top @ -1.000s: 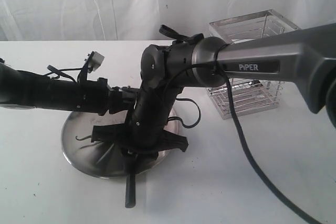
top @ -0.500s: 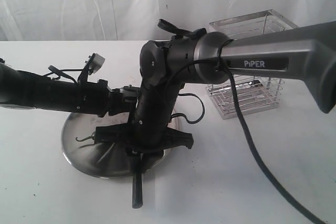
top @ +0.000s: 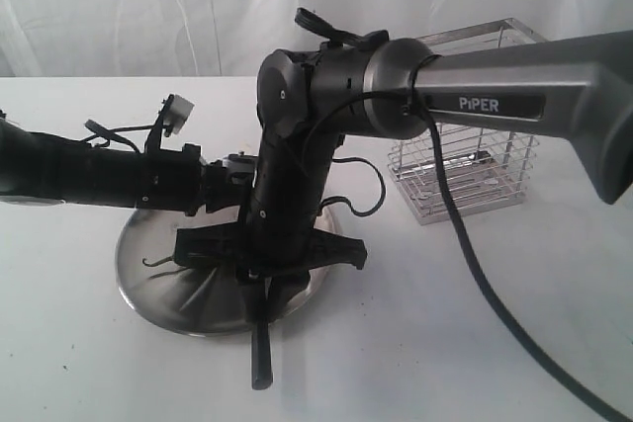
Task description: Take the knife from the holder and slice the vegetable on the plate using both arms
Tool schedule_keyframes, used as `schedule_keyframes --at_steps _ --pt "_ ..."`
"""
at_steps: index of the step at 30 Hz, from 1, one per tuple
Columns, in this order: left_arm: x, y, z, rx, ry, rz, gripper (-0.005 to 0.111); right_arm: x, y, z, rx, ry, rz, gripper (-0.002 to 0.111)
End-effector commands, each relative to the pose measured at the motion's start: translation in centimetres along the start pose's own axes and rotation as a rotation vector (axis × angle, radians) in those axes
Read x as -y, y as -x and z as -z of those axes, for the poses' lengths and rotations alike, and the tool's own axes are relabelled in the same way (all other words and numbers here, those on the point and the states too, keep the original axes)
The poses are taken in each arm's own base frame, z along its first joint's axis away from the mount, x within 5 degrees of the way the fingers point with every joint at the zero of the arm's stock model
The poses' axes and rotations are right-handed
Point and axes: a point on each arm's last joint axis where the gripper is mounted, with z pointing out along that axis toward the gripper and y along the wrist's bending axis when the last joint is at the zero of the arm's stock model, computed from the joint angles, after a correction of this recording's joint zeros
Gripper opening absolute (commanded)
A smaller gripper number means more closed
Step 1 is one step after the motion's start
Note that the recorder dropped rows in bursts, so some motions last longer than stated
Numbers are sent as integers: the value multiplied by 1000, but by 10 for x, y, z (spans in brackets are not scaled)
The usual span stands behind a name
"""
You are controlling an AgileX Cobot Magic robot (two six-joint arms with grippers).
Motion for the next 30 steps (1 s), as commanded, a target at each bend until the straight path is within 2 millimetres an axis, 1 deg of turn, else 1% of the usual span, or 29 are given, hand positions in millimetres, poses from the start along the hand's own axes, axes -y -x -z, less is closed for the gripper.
schedule_keyframes --at_steps 1,7,14,16,19,23,27,30 --pt "-5 -2 -2 -30 81 3 0 -7 -2 8 20 39 43 0" --pt "-11 -7 0 -80 159 10 0 -6 -1 9 35 23 51 0" --pt "-12 -4 -1 -52 162 33 0 -6 0 12 53 14 61 0" --pt "-10 -2 -1 -27 137 40 0 -5 0 12 58 10 64 0" --pt "-2 5 -2 53 51 46 0 -3 1 12 68 -11 70 0" --pt "11 11 -1 104 -87 -52 0 -2 0 14 71 -23 73 0" --pt "10 13 -1 107 -74 -61 0 0 1 19 99 -52 86 0" --pt "8 14 2 112 -67 -59 0 1 0 27 121 -68 97 0"
